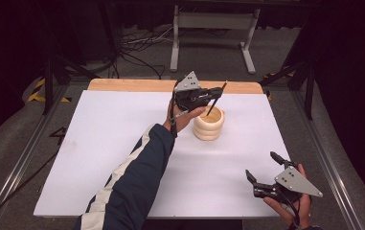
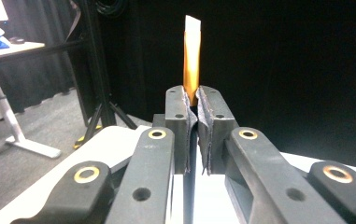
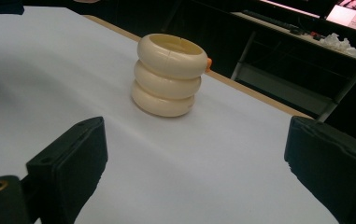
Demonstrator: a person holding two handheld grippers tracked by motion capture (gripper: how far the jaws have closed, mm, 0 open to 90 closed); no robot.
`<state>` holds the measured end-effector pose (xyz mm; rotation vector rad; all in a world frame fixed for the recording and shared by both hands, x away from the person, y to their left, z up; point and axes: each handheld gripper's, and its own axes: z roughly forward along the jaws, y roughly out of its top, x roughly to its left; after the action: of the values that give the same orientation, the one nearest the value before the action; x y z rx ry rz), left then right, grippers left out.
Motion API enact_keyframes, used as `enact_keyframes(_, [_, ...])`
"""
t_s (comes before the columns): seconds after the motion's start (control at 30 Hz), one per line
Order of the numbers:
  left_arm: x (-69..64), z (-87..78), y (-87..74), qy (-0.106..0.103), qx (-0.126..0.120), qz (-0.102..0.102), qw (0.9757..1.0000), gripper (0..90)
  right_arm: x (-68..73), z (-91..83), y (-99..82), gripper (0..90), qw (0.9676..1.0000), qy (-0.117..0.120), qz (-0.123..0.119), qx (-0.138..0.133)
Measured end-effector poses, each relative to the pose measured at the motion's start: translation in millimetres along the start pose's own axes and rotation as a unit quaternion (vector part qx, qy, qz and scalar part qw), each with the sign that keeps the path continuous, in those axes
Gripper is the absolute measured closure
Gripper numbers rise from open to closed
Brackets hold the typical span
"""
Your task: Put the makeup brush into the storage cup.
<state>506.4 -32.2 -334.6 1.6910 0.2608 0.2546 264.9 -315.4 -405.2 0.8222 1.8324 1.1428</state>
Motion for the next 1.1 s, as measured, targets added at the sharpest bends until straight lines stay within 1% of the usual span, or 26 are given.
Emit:
enact_keyframes(0.07, [0.4,1.0,-2.0,0.004,0.0,-0.001,1.0,83.4,-0.4,-0.1,0.1,6.6,1.0,0.0,0.0,-0.001])
enact_keyframes(0.1, [0.8,1.3,-2.9,0.0,0.0,-0.004,1.0,83.3,-0.1,-0.2,0.3,6.7,1.0,0.0,-0.001,-0.001])
enact_keyframes(0.17, [2.0,2.0,-4.5,0.004,0.002,-0.005,1.0,83.4,0.0,-0.7,0.7,6.7,1.0,0.0,-0.001,-0.001])
enact_keyframes(0.2, [2.0,2.4,-5.1,0.0,0.004,-0.006,1.0,83.4,0.0,-1.0,0.9,6.6,1.0,0.0,0.001,-0.001])
enact_keyframes(0.27, [1.2,4.5,-6.5,0.005,0.011,0.002,0.9999,83.4,0.3,-1.2,1.2,6.6,1.0,-0.001,0.0,-0.002])
enact_keyframes(0.3, [1.3,5.0,-7.3,0.003,0.015,0.003,0.9999,83.4,0.2,-1.1,1.2,6.6,1.0,0.0,-0.001,-0.002])
enact_keyframes(0.33, [1.1,6.2,-8.6,0.002,0.013,0.0,0.9999,83.3,0.1,-0.9,1.2,6.6,1.0,0.0,-0.002,-0.002])
enact_keyframes(0.43, [1.8,8.6,-12.5,0.0,0.014,0.002,0.9999,83.4,0.3,-0.6,1.0,6.6,1.0,0.0,-0.003,-0.001])
enact_keyframes(0.6, [3.3,13.0,-19.6,0.003,0.021,-0.001,0.9998,83.3,1.1,-0.2,0.7,6.6,1.0,0.003,-0.004,0.0])
enact_keyframes(1.1, [5.2,10.3,-30.9,0.004,0.028,-0.008,0.9996,83.3,1.2,0.1,0.8,6.6,1.0,0.003,-0.005,0.001])
